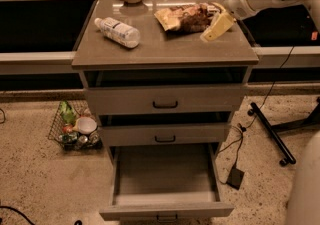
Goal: Place brown chip bag into bottom drawer
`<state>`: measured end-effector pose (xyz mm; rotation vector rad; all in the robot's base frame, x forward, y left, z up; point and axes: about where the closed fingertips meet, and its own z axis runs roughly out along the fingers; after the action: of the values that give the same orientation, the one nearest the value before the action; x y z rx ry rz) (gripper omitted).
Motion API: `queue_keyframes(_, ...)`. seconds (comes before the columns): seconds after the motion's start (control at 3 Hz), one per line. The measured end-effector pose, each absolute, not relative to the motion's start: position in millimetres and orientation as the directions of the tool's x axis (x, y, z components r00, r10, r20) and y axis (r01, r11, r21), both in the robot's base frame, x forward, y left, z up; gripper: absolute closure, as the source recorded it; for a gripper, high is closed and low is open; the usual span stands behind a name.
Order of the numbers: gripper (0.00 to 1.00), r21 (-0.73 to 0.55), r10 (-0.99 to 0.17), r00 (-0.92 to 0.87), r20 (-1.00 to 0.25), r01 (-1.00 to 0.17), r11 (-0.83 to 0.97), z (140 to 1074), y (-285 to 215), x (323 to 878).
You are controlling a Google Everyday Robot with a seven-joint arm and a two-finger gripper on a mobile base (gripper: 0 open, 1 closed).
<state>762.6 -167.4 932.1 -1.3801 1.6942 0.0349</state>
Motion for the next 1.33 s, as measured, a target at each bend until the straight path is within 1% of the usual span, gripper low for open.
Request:
queue_keyframes(0.33,0.00,-0.522,-0.741,0.066,-0.668,-0.751,0.404,926,-175,794)
queue_keyframes(1.33,0.00,-0.489,-0.637,0.051,-0.769,-0.690,0.535,900,-178,862)
